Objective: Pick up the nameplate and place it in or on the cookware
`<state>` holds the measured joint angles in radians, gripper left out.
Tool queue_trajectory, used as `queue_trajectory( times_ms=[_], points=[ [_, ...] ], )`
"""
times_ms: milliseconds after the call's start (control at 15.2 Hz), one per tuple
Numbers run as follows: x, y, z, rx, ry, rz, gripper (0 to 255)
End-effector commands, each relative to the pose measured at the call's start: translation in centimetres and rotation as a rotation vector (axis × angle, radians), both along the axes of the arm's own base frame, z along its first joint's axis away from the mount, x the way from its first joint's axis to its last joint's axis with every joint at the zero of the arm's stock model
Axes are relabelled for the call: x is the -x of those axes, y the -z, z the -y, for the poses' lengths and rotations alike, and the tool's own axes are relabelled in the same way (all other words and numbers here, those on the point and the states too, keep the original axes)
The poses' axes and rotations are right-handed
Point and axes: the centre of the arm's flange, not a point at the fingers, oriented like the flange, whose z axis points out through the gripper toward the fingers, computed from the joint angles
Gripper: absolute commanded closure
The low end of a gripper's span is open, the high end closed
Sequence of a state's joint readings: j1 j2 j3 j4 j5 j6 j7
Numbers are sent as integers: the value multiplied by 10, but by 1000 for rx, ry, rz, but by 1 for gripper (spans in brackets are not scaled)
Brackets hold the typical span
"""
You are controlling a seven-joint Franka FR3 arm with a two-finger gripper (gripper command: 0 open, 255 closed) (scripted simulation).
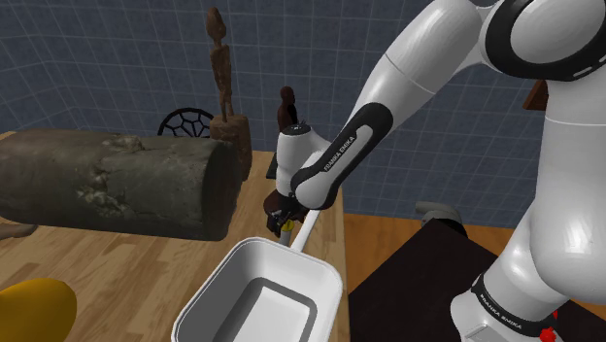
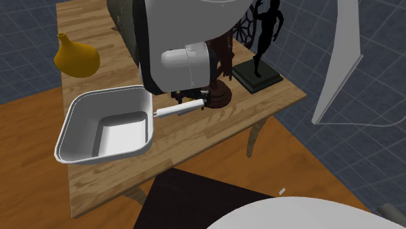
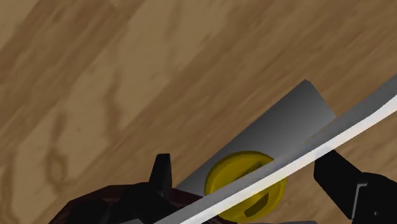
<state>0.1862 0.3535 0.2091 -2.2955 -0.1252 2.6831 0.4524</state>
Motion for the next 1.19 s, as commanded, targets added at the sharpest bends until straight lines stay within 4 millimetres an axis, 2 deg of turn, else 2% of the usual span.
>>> queue_trajectory(
  times_ms=[0, 264, 330, 924, 1122],
  points=[
    [0, 1, 0, 0, 0, 0, 0],
    [0, 1, 0, 0, 0, 0, 0],
    [0, 1, 0, 0, 0, 0, 255],
    [0, 1, 0, 0, 0, 0, 255],
    [0, -15, 0, 0, 0, 0, 255]
  ],
)
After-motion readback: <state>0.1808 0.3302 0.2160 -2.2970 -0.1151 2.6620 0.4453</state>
